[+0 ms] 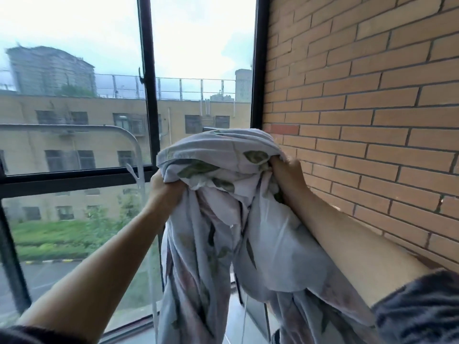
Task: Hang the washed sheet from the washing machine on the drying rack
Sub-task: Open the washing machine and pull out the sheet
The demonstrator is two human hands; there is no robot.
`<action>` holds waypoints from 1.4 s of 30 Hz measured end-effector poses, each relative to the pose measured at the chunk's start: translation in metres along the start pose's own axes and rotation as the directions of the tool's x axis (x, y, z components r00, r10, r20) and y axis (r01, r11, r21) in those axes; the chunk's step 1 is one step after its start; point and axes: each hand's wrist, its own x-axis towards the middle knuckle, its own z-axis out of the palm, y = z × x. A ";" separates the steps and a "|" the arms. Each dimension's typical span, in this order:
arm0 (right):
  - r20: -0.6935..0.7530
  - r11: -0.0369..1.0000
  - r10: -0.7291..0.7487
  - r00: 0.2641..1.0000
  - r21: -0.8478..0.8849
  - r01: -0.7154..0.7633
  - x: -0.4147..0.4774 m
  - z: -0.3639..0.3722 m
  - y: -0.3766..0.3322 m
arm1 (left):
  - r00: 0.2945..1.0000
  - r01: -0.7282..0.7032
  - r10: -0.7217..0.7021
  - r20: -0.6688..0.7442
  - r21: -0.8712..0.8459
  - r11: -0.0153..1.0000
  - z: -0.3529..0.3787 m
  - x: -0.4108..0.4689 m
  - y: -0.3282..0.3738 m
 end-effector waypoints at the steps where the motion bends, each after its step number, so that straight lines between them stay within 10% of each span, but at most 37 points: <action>1: 0.016 1.000 -0.008 1.000 0.004 0.008 -0.002 0.022 -0.001 | 1.000 0.004 -0.004 -0.023 0.015 1.000 -0.020 0.005 0.001; 16: 0.251 0.983 -0.175 0.952 0.097 0.155 -0.050 0.243 -0.053 | 0.992 -0.041 0.043 -0.118 0.016 0.999 -0.232 0.055 0.019; 42: 0.502 0.941 -0.324 0.802 0.258 0.219 0.088 0.436 -0.171 | 0.845 -0.133 0.225 -0.486 0.216 0.967 -0.315 0.212 0.080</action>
